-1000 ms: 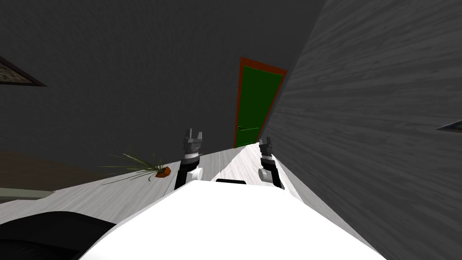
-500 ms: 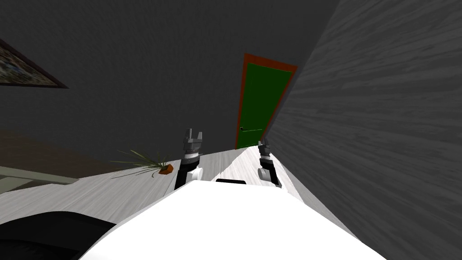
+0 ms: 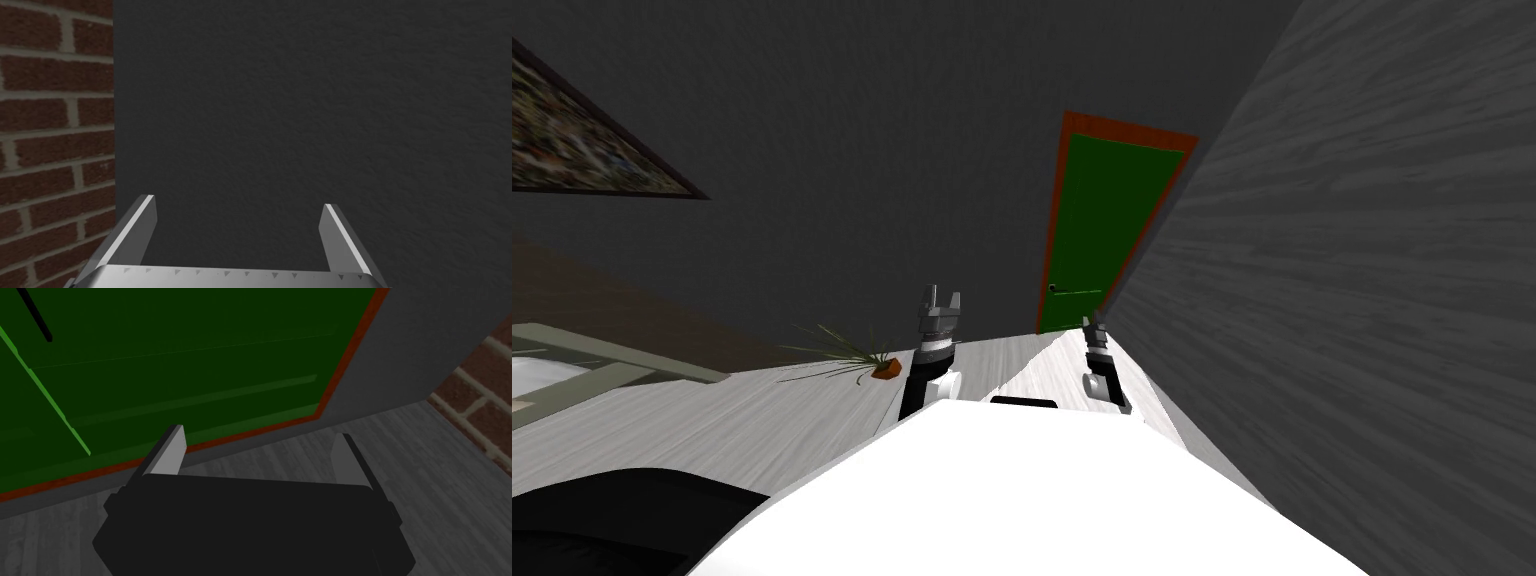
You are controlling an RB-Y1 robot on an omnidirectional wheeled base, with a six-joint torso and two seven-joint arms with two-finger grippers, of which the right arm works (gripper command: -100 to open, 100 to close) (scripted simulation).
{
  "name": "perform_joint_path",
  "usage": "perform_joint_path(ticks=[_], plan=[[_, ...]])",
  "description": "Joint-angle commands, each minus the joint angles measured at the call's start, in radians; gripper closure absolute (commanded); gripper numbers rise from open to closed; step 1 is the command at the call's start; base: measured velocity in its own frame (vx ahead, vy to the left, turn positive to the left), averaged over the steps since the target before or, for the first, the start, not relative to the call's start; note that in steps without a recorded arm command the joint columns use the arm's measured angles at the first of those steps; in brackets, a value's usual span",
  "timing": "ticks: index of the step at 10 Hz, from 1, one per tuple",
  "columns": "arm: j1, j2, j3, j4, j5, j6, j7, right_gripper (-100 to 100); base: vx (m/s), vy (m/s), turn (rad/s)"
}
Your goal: Pull the door open
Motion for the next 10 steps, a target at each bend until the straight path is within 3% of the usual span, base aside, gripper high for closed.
perform_joint_path(ticks=[1,2,10], plan=[[-0.020,-0.005,-0.007,0.050,-0.002,-0.006,-0.001,-100,0.087,-0.066,0.129],[-0.020,-0.005,-0.007,0.053,-0.002,-0.006,-0.001,-100,0.056,-0.048,0.058],[-0.111,-0.021,-0.036,0.299,-0.010,-0.045,-0.004,-100,0.071,-0.063,0.127]])
